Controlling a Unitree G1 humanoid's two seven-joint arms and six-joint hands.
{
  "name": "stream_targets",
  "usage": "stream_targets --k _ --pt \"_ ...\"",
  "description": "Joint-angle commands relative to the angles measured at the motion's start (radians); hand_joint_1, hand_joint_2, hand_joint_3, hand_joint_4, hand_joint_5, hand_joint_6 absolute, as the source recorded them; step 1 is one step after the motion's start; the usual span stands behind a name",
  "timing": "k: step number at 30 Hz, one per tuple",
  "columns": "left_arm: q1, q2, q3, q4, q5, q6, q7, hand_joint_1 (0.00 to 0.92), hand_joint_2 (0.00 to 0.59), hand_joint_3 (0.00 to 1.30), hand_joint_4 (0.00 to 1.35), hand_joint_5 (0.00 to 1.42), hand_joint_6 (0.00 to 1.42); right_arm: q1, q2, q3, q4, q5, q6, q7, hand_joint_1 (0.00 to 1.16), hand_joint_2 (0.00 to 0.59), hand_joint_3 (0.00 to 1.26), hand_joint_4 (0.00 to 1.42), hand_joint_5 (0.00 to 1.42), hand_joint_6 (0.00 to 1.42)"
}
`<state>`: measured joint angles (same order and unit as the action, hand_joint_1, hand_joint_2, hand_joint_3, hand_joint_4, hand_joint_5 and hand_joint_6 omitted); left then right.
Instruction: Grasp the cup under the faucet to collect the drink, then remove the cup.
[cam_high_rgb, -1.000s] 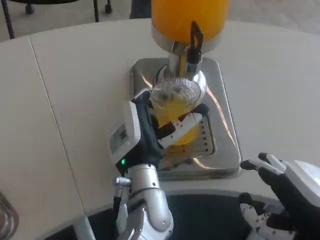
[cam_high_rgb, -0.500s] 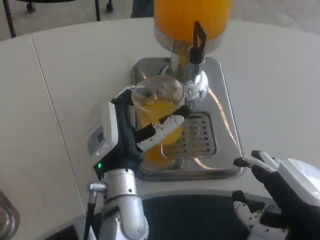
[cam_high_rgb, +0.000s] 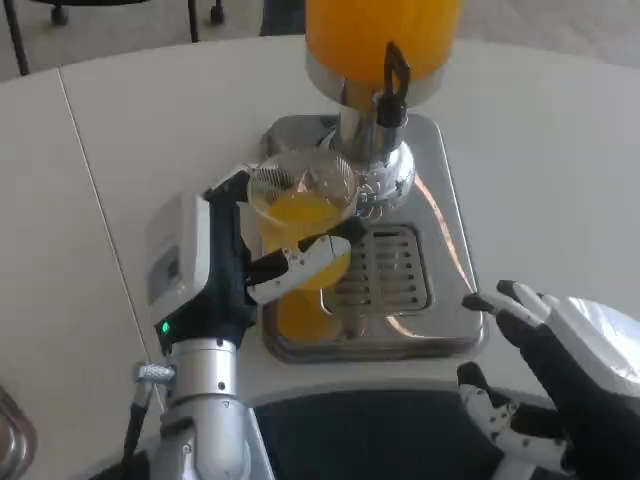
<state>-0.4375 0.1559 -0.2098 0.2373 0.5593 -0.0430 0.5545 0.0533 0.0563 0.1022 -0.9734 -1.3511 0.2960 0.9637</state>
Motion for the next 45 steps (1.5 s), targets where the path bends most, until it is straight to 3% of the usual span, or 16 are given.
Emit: stream_targets --k 1,12,27,45 --pt "0.022 0.027 0.019 -0.053 0.001 -0.055 -0.021 0.573 0.022 0.96 1.15 1.35 1.42 -0.027 -0.011 -0.003 0.026 -0.005 -0.016 0.006 0.6 0.586 0.11 0.0 0.0 0.0" --pt "0.093 0.082 0.092 -0.151 -0.025 -0.081 -0.096 0.573 0.021 0.96 1.15 1.35 1.42 -0.057 -0.048 0.028 0.087 0.009 -0.055 -0.016 0.54 0.586 0.05 0.0 0.0 0.0" --pt "0.309 0.159 0.241 -0.464 -0.111 -0.145 -0.264 0.573 0.021 0.96 1.15 1.35 1.42 -0.043 -0.027 0.109 0.146 -0.03 -0.075 -0.134 0.51 0.586 0.05 0.0 0.0 0.0" --pt "0.53 0.183 0.391 -0.688 -0.234 -0.246 -0.436 0.573 0.021 0.96 1.15 1.35 1.42 0.004 -0.02 0.206 0.176 -0.101 -0.101 -0.245 0.5 0.586 0.04 0.0 0.0 0.0"
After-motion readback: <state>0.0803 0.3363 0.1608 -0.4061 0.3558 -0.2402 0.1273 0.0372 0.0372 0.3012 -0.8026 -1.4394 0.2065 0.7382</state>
